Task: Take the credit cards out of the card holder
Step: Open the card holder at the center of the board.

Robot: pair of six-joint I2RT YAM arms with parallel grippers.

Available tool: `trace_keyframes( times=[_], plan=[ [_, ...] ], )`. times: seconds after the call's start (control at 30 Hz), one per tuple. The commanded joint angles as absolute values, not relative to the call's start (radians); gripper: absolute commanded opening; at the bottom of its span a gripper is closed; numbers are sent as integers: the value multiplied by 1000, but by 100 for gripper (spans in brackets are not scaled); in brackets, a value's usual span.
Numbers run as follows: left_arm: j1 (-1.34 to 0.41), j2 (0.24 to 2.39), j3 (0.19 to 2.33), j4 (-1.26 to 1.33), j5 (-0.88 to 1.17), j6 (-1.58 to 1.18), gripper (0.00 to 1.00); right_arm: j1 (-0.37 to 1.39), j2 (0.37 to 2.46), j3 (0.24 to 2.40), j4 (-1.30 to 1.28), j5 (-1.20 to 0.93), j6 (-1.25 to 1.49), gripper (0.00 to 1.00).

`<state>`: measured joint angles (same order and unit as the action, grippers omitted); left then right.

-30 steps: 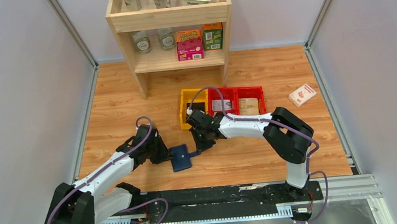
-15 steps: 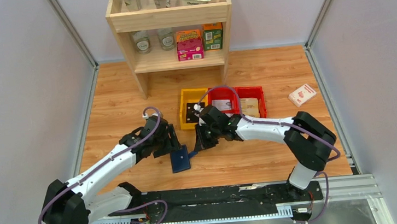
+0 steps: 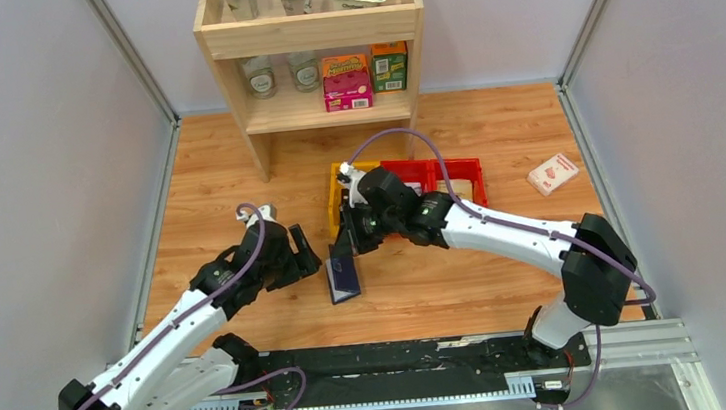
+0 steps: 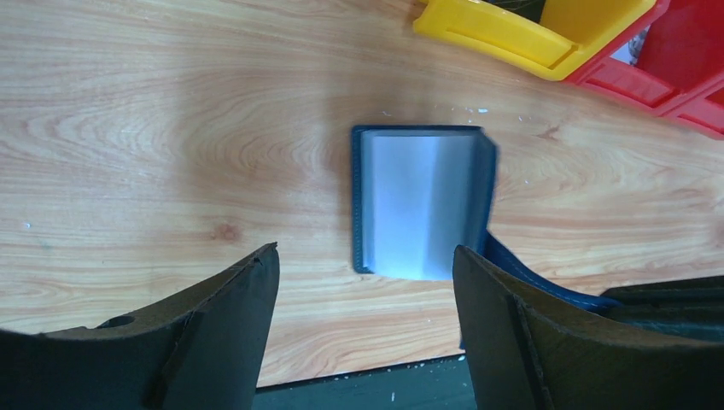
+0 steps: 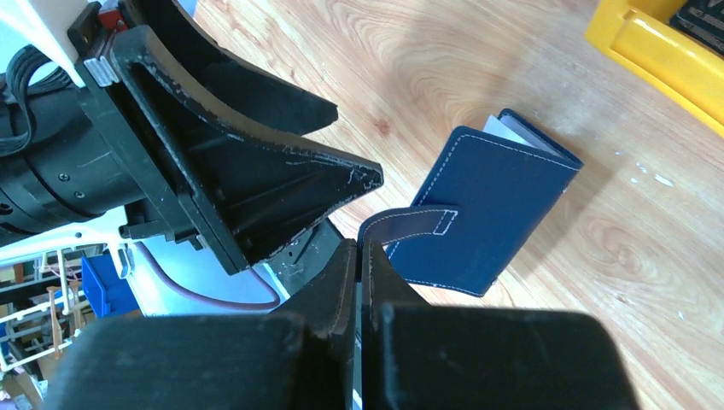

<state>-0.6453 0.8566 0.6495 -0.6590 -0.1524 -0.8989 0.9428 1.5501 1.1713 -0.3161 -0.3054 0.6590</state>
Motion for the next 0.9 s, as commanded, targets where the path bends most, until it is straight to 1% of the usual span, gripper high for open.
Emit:
trace_keyframes(
  times=[0.0,0.1,0.13,0.23,0.3,0.53,0.87],
  plan=[
    [-640,810,615,-669,-147,-925,81,957,1583,1203,-354,-267,673,0],
    [-640,822,603,-641,-86,-913,77,950,1565,1155,-393,-193,676,0],
    [-640,837,601,-626,-72,-908,74,937,1551,1128,-402,-180,680,0],
    [-640,880,607,-601,-9,-882,68,901,1519,1036,-417,-169,695,0],
    [-640,913,609,-577,26,-876,65,878,1506,982,-434,-163,689,1],
    [-641,997,606,-496,100,-887,64,836,1528,873,-509,-95,663,1],
    [-641,1077,584,-384,129,-940,62,836,1520,848,-489,-106,641,2]
  ],
)
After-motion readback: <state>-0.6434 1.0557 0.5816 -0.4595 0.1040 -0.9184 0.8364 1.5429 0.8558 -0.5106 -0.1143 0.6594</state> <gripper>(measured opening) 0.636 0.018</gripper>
